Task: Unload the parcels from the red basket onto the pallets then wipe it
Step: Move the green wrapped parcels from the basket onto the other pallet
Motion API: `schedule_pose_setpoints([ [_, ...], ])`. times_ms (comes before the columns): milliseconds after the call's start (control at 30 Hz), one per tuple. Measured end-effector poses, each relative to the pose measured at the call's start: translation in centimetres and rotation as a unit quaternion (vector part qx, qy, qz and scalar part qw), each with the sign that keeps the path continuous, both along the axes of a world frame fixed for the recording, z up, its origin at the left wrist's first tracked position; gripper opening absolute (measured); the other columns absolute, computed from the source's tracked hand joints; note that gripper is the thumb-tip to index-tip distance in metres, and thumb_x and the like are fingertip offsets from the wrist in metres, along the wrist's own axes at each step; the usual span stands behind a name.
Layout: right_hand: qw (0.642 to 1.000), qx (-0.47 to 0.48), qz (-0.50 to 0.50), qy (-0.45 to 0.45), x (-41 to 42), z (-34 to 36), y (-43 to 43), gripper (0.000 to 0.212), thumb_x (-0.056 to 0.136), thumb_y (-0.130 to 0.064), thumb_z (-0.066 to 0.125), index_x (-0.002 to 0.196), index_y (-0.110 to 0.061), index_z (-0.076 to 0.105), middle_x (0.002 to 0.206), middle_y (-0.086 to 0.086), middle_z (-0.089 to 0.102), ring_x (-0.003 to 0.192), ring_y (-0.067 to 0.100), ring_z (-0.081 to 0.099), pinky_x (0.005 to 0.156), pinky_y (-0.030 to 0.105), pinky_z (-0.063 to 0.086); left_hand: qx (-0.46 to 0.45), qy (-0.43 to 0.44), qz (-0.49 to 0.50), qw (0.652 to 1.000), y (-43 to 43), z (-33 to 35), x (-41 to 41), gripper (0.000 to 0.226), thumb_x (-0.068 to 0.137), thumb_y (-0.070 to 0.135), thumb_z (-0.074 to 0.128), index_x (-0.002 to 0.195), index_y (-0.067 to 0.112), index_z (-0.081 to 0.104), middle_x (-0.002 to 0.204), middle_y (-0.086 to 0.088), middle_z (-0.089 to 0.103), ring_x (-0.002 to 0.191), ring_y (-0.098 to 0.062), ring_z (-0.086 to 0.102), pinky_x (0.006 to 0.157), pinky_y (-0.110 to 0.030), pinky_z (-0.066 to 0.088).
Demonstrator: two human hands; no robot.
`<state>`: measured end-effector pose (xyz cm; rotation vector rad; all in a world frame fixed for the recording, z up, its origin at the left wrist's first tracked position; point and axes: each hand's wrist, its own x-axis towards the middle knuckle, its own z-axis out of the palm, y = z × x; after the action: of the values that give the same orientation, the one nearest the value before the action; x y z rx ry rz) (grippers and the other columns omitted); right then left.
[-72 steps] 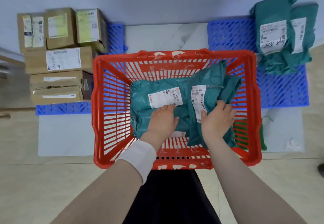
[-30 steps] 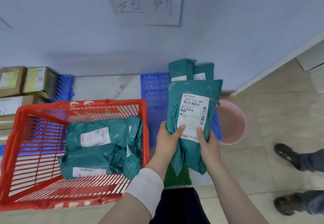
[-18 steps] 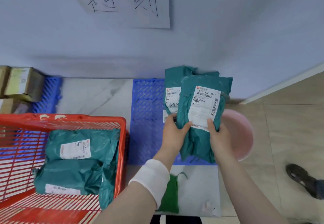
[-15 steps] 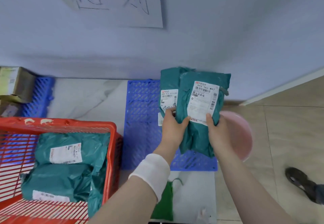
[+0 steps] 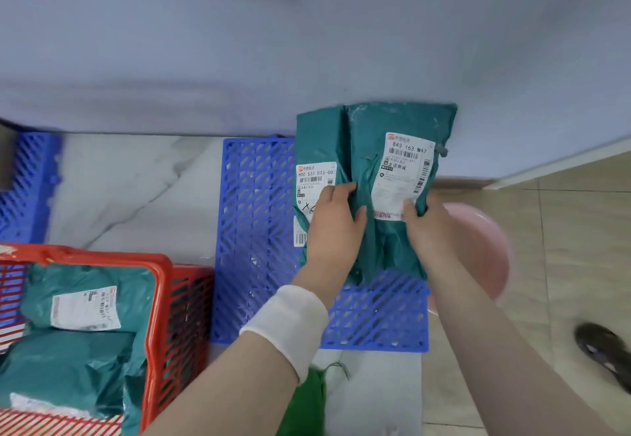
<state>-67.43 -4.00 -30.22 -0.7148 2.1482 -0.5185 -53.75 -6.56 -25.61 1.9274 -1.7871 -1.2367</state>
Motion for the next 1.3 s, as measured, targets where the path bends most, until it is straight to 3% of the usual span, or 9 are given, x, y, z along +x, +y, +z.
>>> schedule_pose_setpoints([
  [133,0.999,-0.014,-0.023,-0.016,0.3,0.5,-0.3,0.043,0.087,-0.024,0.049,0.128,-0.011,0.046,0.125,0.015,0.054,0.113,0.035,0.052,0.095,0.044,0.044,0.001,0.005,-0.004,1.0,0.1,0.1,0.2,0.043,0.088,0.016,0.057,0.129,0.017,0.047,0.12,-0.007,0.049,0.103,-0.024,0.054,0.09,-0.04,0.047],
  [233,0.998,-0.048,-0.041,-0.006,0.5,1.5,0.2,0.066,0.082,-0.024,0.053,0.143,-0.015,0.028,0.139,0.016,0.042,0.128,0.033,0.038,0.107,0.043,0.033,-0.01,0.015,-0.005,1.0,0.3,0.4,0.4,0.044,0.087,0.015,0.057,0.13,0.017,0.046,0.123,-0.006,0.048,0.108,-0.021,0.052,0.094,-0.035,0.044],
  [333,0.995,-0.077,0.034,0.055,1.1,2.5,1.0,0.077,0.087,-0.025,0.057,0.148,-0.023,0.01,0.154,0.016,0.009,0.142,0.03,0.009,0.114,0.04,0.013,-0.027,0.023,0.0,0.999,0.7,0.8,0.7,0.042,0.088,0.014,0.056,0.129,0.016,0.047,0.124,-0.005,0.048,0.111,-0.019,0.05,0.093,-0.027,0.042],
  [433,0.972,-0.115,0.146,0.144,1.3,2.4,0.5,0.074,0.086,-0.032,0.059,0.147,-0.031,0.017,0.156,0.014,-0.005,0.143,0.033,-0.002,0.115,0.045,0.01,-0.049,0.011,-0.006,0.999,0.8,0.6,1.1,0.04,0.087,0.012,0.056,0.127,0.015,0.049,0.124,-0.005,0.051,0.115,-0.02,0.048,0.093,-0.023,0.036],
  [533,0.946,-0.12,0.212,0.213,1.4,1.8,-1.0,0.067,0.087,-0.038,0.057,0.145,-0.031,0.025,0.157,0.011,-0.002,0.143,0.033,0.0,0.113,0.048,0.015,-0.082,-0.025,-0.021,0.996,0.7,-0.2,1.9,0.041,0.088,0.011,0.055,0.128,0.014,0.051,0.136,-0.006,0.045,0.129,-0.021,0.038,0.102,-0.018,0.026],
  [634,0.942,-0.09,0.225,0.23,1.5,1.0,-2.2,0.061,0.089,-0.039,0.053,0.144,-0.031,0.027,0.158,0.008,0.001,0.144,0.031,0.0,0.114,0.051,0.014,-0.077,-0.048,-0.024,0.996,0.6,-1.1,2.4,0.044,0.089,0.012,0.055,0.132,0.014,0.048,0.149,-0.005,0.032,0.138,-0.019,0.027,0.111,-0.027,0.023],
  [900,0.947,-0.058,0.229,0.217,1.7,0.8,-2.8,0.064,0.089,-0.039,0.053,0.145,-0.031,0.023,0.157,0.008,0.001,0.144,0.032,-0.001,0.114,0.053,0.011,-0.049,-0.051,-0.063,0.995,0.8,-2.2,2.4,0.048,0.088,0.012,0.056,0.134,0.012,0.045,0.15,-0.002,0.032,0.138,-0.017,0.028,0.113,-0.029,0.023],
  [1167,0.942,-0.087,0.228,0.231,4.0,6.3,1.9,0.059,0.092,-0.03,0.05,0.145,-0.026,0.026,0.157,0.006,0.012,0.144,0.03,0.001,0.115,0.055,0.004,-0.061,-0.049,-0.089,0.993,2.4,3.3,3.3,0.043,0.088,0.016,0.056,0.131,0.013,0.049,0.149,-0.002,0.034,0.136,-0.018,0.031,0.111,-0.034,0.026],
  [1300,0.942,-0.121,0.228,0.216,7.9,9.9,5.7,0.056,0.089,-0.025,0.056,0.141,-0.014,0.037,0.151,0.014,0.029,0.141,0.037,0.016,0.112,0.057,0.015,-0.079,-0.088,-0.104,0.988,5.3,7.8,6.4,0.042,0.087,0.016,0.056,0.129,0.017,0.05,0.146,-0.001,0.038,0.131,-0.021,0.038,0.109,-0.036,0.027],
])
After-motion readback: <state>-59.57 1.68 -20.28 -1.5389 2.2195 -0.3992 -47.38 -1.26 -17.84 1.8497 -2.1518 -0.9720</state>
